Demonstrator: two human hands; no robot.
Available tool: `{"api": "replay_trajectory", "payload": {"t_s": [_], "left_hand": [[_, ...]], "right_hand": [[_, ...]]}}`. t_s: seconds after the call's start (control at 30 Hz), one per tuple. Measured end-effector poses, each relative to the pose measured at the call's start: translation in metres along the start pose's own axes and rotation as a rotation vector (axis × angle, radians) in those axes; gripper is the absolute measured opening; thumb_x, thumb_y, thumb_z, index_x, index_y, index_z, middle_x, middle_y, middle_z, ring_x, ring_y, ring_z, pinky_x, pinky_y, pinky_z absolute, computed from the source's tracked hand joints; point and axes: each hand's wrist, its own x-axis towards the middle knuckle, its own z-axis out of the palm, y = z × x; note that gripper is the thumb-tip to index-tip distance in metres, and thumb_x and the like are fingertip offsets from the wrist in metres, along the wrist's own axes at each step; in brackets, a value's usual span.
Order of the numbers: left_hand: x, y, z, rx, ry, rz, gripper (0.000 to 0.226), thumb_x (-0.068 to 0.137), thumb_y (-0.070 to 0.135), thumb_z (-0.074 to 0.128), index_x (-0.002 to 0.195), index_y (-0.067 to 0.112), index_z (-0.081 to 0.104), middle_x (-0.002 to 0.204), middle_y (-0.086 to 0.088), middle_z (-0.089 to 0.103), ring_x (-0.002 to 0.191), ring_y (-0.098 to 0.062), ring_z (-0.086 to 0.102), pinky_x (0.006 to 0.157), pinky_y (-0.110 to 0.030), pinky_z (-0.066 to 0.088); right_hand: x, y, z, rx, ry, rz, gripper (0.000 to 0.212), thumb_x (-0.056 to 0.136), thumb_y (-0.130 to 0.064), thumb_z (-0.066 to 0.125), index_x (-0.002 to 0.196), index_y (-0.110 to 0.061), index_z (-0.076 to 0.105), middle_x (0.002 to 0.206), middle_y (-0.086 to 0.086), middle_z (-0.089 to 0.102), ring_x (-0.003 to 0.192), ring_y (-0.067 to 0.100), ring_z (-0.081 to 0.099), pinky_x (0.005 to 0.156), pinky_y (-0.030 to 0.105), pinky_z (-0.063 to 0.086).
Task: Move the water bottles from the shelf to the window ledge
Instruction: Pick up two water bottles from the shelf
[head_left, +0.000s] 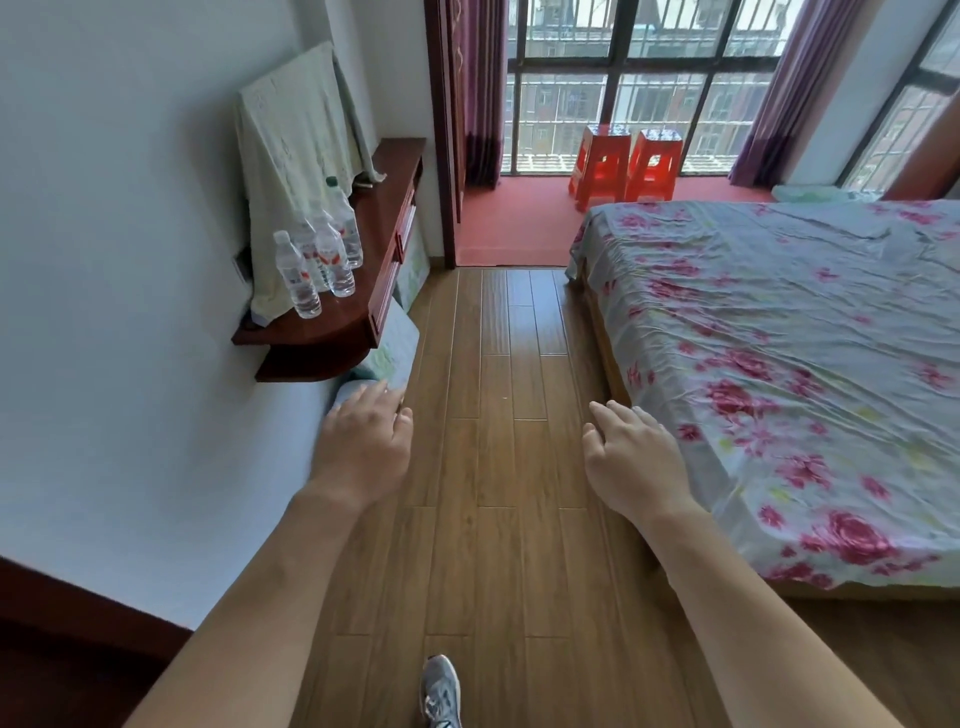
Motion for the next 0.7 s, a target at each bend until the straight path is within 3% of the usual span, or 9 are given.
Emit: {"api": "replay_trajectory", "payload": {"t_s": [0.37,0.7], "left_hand": [[0.151,-0.043,0.022,-0.049,-0.024,0.039,0.063,0.09,0.041,0.025,0.139,0.014,0.054,0.149,-0.006,0.049,0.14,-0.025,0.039,0.115,-0.05,0.03],[0.258,-0.039,0.04,-0.023,-0.054,0.062,0.062,0.092,0.042,0.025,0.143,0.017,0.05,0.152,-0.004,0.045,0.144,-0.022,0.033,0.118,-0.048,0.026]], "right_hand": [[0.125,-0.046,0.009,-0.029,0.006,0.052,0.043,0.104,-0.03,0.033,0.143,-0.018,0.047,0.147,0.0,0.049,0.139,0.022,0.038,0.117,0.039,0.025],[0.235,-0.028,0.015,-0.007,-0.041,0.102,0.052,0.105,-0.036,0.03,0.154,-0.019,0.032,0.16,-0.001,0.032,0.15,0.021,0.022,0.123,0.04,0.017]]}}
